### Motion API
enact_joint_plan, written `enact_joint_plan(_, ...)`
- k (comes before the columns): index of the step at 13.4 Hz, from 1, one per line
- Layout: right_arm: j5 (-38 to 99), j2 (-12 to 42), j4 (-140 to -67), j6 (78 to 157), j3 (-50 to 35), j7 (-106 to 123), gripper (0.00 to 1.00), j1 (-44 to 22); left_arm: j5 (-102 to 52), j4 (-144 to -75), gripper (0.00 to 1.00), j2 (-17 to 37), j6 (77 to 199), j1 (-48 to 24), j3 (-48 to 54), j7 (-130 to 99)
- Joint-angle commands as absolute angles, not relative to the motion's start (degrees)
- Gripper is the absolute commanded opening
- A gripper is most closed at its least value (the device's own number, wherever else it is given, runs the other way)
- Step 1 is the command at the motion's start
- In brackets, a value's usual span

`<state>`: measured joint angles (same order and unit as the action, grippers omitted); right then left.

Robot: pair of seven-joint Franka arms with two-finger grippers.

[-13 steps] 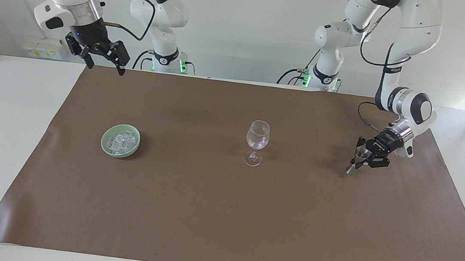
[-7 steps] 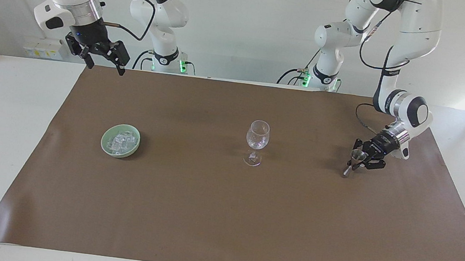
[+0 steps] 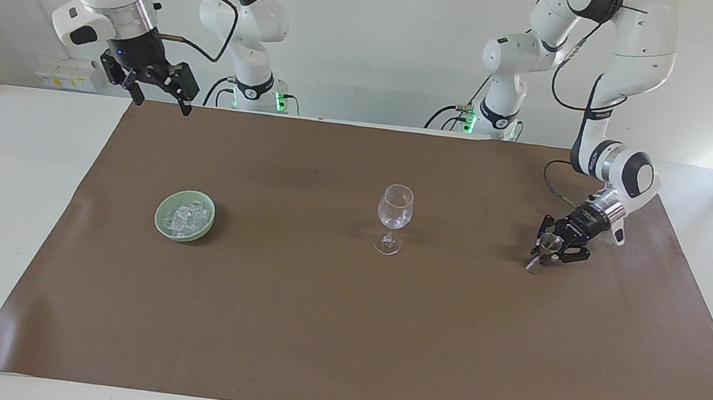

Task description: Pour wine and add ice with both arms

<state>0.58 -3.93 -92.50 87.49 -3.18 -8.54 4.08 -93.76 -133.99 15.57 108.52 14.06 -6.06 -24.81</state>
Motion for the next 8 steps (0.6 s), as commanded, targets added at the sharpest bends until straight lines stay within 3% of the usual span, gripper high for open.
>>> enact_joint_plan(1, 0.6, -4.8, -93.4, 87.0, -3.3, -7.2, 1.0, 4.3, -94.7, -134.1, 1.0, 15.4, 108.4, 14.8, -6.2, -25.0)
enact_joint_plan(8, 0.6, -4.8, -93.4, 87.0, -3.3, -7.2, 1.0, 4.2, -83.6, -131.1, 1.0, 14.9, 110.3, 15.9, -7.2, -23.8)
